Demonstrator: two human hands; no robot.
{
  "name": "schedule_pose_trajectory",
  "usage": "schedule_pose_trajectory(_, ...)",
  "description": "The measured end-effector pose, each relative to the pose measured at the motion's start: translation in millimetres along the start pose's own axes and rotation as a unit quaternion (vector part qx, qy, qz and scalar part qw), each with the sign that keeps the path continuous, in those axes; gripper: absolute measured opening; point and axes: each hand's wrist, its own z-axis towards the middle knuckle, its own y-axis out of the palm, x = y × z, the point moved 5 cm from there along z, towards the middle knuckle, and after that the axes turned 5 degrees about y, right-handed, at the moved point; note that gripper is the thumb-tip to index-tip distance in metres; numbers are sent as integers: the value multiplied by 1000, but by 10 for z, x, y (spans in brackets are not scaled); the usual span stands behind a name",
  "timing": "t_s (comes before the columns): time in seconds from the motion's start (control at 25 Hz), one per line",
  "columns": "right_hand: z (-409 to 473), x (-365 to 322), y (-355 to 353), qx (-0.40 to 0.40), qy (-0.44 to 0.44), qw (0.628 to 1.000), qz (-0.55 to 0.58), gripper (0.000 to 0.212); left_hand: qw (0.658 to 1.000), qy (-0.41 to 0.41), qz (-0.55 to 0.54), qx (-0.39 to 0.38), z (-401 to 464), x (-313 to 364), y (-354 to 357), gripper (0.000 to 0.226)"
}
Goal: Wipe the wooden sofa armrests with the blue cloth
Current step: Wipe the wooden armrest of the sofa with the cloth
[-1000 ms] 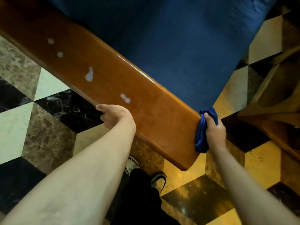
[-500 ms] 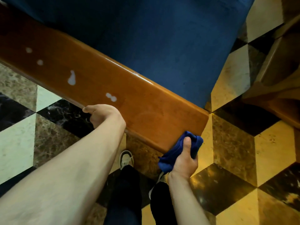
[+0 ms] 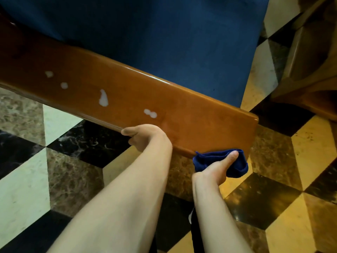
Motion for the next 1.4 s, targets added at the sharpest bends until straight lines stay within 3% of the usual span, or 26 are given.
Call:
schedule_pose_trajectory(0.08,-212,260,99,0,-7,1000,-17,95,994,-49,-67,-69,35,-10,-14,75)
schedule_pose_trajectory(0.16,-416,663,316,-32,-26,994,-98,137,979,-60,-111,-160,94,172,-132,69)
schedule_pose_trajectory(0.2,-620,946,460,-65,-24,989,-133,148,974,-48,-104,-195,221,371,-219,63)
schedule_pose_trajectory(0.28,-998,1367,726,-114,-6,985,-129,138,971,7,-71,-226,577,816,-308,53)
schedule_pose_trajectory(0.44,-1454,1931,1083,-147,40,980,-127,88,961,96,27,-258,1266,1737,-442,49)
schedule_pose_trajectory(0.64,-1601,2271,1218,-218,54,957,-183,58,950,94,73,-290,1655,1946,-621,40)
schedule_pose_trajectory(0.72,-1493,2112,1083,-200,8,950,-241,63,949,79,80,-293,1709,1941,-658,51)
schedule_pose_trajectory(0.8,-1299,1695,824,-109,-78,950,-281,74,948,64,94,-298,1701,1900,-659,61)
schedule_pose_trajectory(0.92,-1104,1074,519,5,-170,948,-269,69,944,46,92,-313,1562,1745,-584,63)
schedule_pose_trajectory(1.0,-1046,950,519,43,-191,948,-252,66,941,33,88,-324,1445,1636,-499,65)
schedule_pose_trajectory(1.12,-1111,1014,603,44,-245,934,-255,81,944,12,71,-321,1353,1475,-345,65)
schedule_pose_trajectory(1.16,-1146,1057,577,33,-286,914,-286,86,947,12,65,-315,1349,1451,-296,64)
schedule_pose_trajectory(1.24,-1162,1112,437,13,-400,838,-370,88,953,15,50,-297,1362,1432,-250,64)
schedule_pose_trajectory(1.32,-1149,1043,332,-18,-519,721,-458,84,958,16,26,-286,1365,1453,-240,65)
schedule_pose_trajectory(1.4,-1080,878,449,-43,-574,592,-564,84,962,22,-1,-273,1356,1499,-194,64)
